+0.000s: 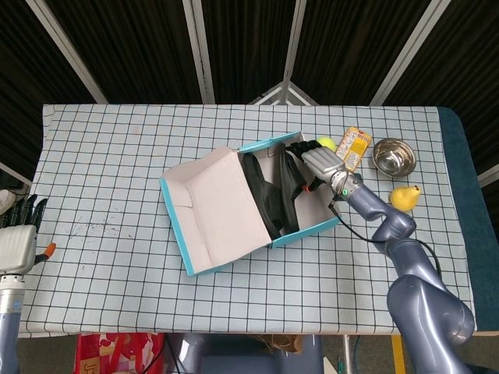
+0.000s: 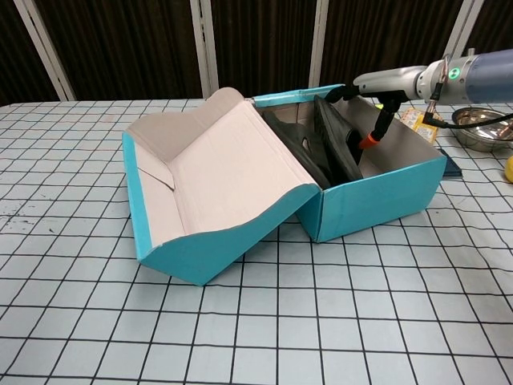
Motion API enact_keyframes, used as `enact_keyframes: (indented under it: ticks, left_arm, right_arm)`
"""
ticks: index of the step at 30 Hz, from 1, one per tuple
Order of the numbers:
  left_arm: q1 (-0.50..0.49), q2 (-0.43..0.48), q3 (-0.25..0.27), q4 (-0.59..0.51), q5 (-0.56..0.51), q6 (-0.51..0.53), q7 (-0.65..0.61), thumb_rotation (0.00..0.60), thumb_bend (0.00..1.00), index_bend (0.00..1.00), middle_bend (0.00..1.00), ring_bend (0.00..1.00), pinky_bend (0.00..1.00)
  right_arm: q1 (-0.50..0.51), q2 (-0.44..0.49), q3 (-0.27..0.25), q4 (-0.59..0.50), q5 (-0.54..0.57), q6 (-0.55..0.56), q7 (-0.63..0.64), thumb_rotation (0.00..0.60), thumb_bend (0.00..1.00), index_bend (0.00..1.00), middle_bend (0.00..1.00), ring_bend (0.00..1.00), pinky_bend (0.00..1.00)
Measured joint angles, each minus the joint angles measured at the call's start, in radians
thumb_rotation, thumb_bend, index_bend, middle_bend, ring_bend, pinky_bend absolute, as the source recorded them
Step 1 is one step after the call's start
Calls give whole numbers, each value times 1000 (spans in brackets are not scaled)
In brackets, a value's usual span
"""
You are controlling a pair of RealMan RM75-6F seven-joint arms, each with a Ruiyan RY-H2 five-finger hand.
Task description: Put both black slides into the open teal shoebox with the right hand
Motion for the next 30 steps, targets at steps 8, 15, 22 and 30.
enact_keyframes:
  ticks: [8,15,22,30]
  left_arm:
    - [-2,1,1,1,5,-4,-12,600,358,88,0,0,104]
    - [-1,7,3,-7,14,0,-32,600,358,89,0,0,104]
    - [8,27,7,-30,36,22,-58,600,358,89,0,0,104]
    - [25,57,8,-60,46,49,-80,600,358,90,0,0,104]
  right_arm:
    - [27,81,-7,-122,0,-32,-68,600,206,0,23,0,0]
    - [39,182,26,-271,38,-34,-195,600,207,0,23,0,0]
    - [41,309,74,-477,104,-66,-364,600,207,24,23,0,0]
    - [-7,500,155,-790,250,-51,-549,600,237,278,217,220,6]
